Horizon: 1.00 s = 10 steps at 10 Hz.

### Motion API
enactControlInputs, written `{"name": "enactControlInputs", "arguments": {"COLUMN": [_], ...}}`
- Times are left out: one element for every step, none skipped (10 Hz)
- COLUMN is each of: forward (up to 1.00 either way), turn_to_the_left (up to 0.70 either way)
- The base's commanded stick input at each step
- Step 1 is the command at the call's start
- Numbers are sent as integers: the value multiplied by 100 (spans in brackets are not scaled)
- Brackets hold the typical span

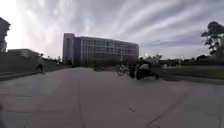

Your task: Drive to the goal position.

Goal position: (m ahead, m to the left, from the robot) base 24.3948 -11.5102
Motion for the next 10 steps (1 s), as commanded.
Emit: {"name": "enactControlInputs", "arguments": {"forward": [70, 70, 70, 70, 70, 70, 70, 70, 70, 70], "turn_to_the_left": [0, 0, 0, 20, 35, 11, 0, 0, 0, 0]}}
